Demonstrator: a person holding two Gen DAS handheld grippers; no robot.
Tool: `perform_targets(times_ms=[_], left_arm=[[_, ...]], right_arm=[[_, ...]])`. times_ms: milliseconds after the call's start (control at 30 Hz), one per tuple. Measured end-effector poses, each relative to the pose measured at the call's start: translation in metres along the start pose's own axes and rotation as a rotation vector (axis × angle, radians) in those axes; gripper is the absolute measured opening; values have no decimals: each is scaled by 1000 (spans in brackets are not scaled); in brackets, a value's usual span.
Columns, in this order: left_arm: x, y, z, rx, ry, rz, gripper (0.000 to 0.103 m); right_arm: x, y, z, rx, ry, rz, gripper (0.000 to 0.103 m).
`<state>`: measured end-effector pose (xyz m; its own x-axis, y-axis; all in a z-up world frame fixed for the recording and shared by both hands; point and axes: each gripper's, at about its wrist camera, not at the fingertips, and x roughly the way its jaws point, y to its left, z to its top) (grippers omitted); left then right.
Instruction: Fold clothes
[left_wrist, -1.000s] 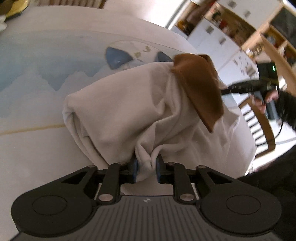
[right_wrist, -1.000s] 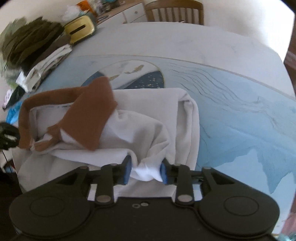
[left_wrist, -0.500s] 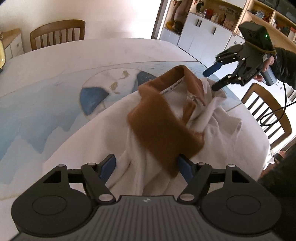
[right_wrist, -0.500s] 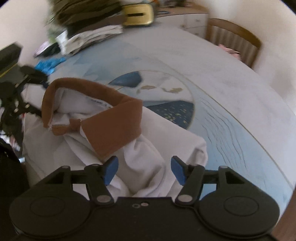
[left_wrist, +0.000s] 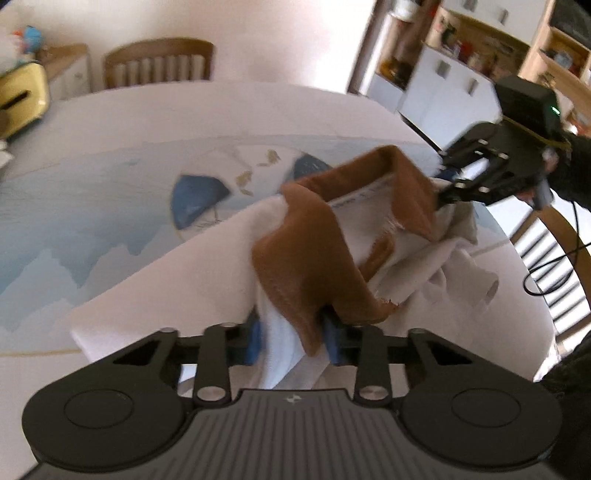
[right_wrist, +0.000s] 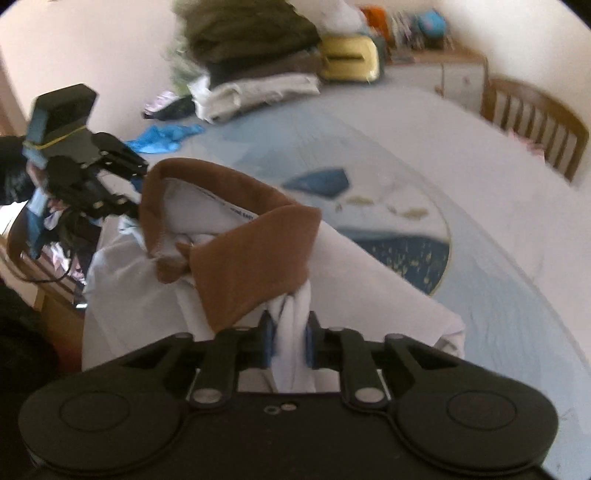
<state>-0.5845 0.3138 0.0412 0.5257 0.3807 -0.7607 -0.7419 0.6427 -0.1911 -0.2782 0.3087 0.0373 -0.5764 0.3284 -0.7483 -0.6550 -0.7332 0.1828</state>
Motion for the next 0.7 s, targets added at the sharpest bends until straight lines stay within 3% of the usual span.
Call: perform_targets(times_ms=[133, 233, 367, 467, 500, 633, 700], left_arm=[[-24, -20, -17, -13, -49, 16, 23], [-30, -39, -39, -6, 0, -33, 21], [-26, -55, -69, 0, 76, -3, 23], [-32, -57, -78, -1, 119, -13, 52], [-36, -56, -80, -3, 137, -28, 69], [-45, -59, -90, 9, 282, -115, 73], [-54, -61, -85, 19, 239, -90, 73]], right_arm=[[-21, 30, -13, -100, 4, 42, 103], [-20, 49, -29, -149, 66, 69, 103], [-13, 56, -51, -136, 161, 87, 103], [-28, 53, -49, -115, 168, 99, 103], [-35, 52, -46, -109, 157, 102, 103], [-54, 50, -31, -96, 72, 85, 103], [-55, 53, -22, -88, 16, 76, 103]])
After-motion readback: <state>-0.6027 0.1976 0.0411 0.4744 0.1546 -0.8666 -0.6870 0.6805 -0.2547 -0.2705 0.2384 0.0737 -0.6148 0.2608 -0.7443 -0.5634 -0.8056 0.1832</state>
